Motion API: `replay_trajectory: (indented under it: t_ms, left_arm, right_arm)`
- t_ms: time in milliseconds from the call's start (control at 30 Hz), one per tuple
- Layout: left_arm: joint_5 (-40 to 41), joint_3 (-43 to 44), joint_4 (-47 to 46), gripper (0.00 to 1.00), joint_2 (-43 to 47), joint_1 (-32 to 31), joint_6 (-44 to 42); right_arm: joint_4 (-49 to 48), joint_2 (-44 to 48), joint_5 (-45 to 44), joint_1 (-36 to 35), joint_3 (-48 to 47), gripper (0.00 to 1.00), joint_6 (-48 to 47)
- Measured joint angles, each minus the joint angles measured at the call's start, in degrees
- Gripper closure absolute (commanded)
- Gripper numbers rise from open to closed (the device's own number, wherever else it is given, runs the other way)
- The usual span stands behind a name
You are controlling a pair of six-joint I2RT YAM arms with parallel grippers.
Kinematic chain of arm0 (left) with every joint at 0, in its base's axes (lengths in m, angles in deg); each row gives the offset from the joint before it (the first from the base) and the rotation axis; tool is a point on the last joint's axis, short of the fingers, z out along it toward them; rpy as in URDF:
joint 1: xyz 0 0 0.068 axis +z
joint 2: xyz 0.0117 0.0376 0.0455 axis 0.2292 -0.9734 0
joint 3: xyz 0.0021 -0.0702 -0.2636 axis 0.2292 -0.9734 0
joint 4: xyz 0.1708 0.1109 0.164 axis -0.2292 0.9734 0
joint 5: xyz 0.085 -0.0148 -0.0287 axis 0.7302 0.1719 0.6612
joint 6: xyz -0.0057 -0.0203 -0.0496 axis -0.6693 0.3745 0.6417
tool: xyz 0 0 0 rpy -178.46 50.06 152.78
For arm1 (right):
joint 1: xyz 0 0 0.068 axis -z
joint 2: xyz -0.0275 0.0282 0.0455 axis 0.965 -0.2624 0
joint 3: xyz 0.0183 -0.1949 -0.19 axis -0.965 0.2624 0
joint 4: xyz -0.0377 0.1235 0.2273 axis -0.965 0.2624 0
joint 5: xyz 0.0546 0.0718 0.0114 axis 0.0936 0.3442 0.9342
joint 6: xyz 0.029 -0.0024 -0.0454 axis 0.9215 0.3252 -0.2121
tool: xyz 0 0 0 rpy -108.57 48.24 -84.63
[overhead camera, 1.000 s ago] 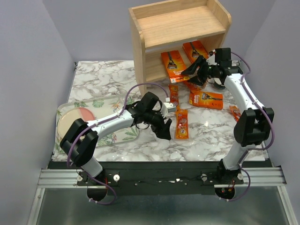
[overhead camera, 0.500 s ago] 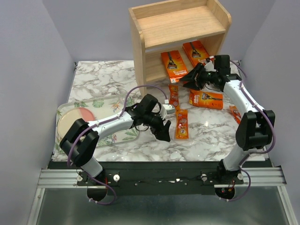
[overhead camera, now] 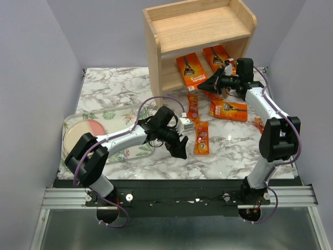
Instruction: Place and organize the shaving razors onto the shelf
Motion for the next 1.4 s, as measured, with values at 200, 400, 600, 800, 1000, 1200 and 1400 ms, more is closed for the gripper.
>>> replay_trajectory:
  t_ms: [200,400,600,800,1000,1200,1400]
  left_arm:
    - [0.0,0.0,0.0,0.19,0.0,0.0,-0.2]
    - [0.0,0.1,0.0,0.19,0.0,0.0,-0.3]
    - [0.1,0.3,0.1,0.19,-0.2,0.0,-0.4]
    - [0.2,1.4,0.4,0.19,-1.3,0.0,-0.4]
    - [0.2,2.6,0.5,0.19,-2.0,-0.4,-0.4]
    - [0.3,2.8,0.7,0.19,-2.2,-0.7,-0.6]
    - [0.7,2.8,1.0,0.19,-2.2,-0.8,-0.7]
  right_arm:
    - [-0.8,-0.5,0.4,0.0,-0.3,0.99,1.5]
    - [-0.9,-2.6,0.5,0.4,-2.4,0.99,2.3]
    - [0.4,-3.2,-0.2,0.9,-3.7,0.99,2.5]
    - [3.4,-2.2,-2.9,1.0,-3.7,0.99,2.3]
    - [4.7,-1.6,-3.8,1.2,-3.8,0.99,2.3]
    - [5.8,-3.2,-4.5,1.4,-6.3,0.99,2.3]
    - [7.1,-5.4,-5.1,1.4,-9.5,0.93,2.3]
